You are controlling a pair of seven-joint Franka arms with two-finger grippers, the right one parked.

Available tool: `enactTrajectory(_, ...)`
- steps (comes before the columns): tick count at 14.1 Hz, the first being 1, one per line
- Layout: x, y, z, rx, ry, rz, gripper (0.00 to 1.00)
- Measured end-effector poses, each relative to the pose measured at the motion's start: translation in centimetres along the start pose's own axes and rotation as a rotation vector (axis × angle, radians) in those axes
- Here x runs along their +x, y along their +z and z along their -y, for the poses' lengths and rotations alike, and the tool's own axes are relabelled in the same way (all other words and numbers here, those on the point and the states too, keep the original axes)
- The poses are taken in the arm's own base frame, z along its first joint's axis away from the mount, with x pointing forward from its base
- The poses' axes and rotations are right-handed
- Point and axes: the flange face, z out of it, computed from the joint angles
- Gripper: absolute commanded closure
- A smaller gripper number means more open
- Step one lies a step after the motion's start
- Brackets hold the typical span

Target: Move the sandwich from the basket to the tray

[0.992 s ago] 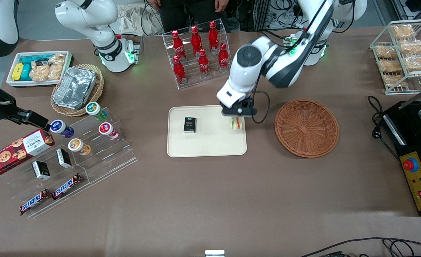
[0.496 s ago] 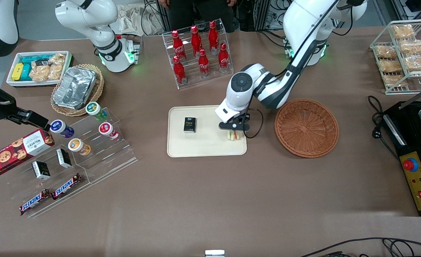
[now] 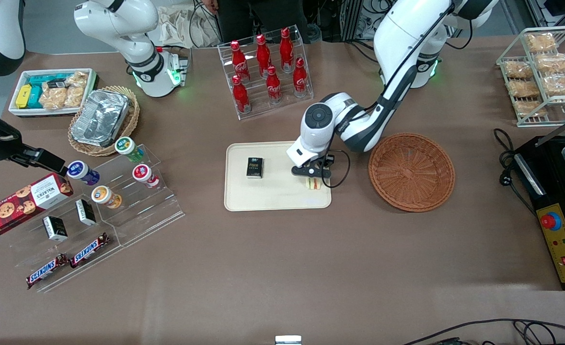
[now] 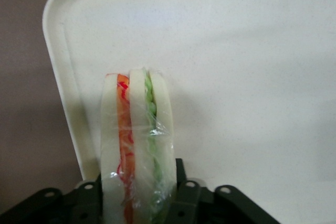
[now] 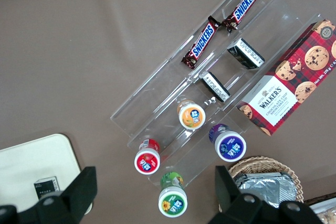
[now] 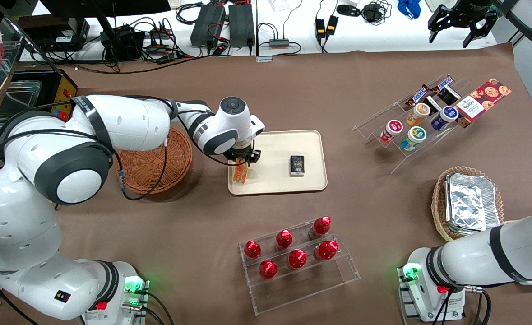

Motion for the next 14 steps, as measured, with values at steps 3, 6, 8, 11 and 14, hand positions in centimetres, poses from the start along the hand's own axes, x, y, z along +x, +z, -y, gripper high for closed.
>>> enactTrajectory(3, 1.7, -2.9, -0.5, -0.013, -0.013, -0.078, 0.0)
enactTrajectory(6, 3.1, -11.2, 0.1, 0.021, -0.028, -0.159, 0.0)
enactTrajectory(8, 3.2, -18.1, 2.6, 0.078, -0.058, -0.196, 0.0)
enactTrajectory(11, 3.3, -26.0, 8.4, 0.1, -0.022, -0.18, 0.0)
enactTrajectory(14, 3.0, -30.7, 13.4, 0.084, 0.008, -0.147, 0.0)
